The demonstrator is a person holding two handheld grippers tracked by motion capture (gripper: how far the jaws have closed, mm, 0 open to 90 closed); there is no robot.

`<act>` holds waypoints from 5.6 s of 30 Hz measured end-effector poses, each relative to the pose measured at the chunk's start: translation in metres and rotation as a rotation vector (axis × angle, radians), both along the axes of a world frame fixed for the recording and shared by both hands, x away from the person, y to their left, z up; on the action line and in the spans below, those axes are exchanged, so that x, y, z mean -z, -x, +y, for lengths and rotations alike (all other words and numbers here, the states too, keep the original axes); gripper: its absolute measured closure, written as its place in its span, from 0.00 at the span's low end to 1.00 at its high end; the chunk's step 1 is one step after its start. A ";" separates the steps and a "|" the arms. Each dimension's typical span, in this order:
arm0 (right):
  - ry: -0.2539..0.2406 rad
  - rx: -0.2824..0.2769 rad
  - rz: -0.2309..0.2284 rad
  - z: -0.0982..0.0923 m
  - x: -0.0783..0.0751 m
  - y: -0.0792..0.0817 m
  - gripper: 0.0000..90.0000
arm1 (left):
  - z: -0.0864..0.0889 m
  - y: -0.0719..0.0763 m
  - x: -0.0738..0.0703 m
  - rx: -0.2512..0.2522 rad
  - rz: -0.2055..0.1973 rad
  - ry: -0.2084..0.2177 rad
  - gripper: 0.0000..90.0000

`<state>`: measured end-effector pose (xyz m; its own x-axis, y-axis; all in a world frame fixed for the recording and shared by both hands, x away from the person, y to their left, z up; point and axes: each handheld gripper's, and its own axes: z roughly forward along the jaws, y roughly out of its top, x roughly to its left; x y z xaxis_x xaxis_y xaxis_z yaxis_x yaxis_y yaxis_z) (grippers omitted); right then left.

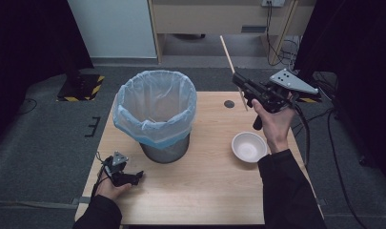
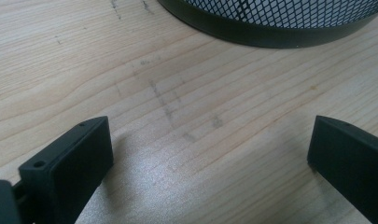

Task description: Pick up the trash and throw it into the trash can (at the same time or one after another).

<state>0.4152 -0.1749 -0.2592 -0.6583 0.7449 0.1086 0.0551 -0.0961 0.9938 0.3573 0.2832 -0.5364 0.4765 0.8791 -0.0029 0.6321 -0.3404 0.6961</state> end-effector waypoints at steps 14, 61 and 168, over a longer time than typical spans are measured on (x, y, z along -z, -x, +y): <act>0.002 -0.053 -0.018 0.030 -0.009 -0.007 0.95 | 0.000 0.000 0.000 0.000 0.000 0.000 0.00; -0.045 -0.150 -0.011 0.101 -0.018 -0.035 0.95 | 0.000 0.000 0.000 0.004 -0.002 0.000 0.00; 0.369 0.258 0.640 -0.118 0.257 -0.023 0.62 | 0.000 0.000 0.000 0.001 -0.001 0.001 0.00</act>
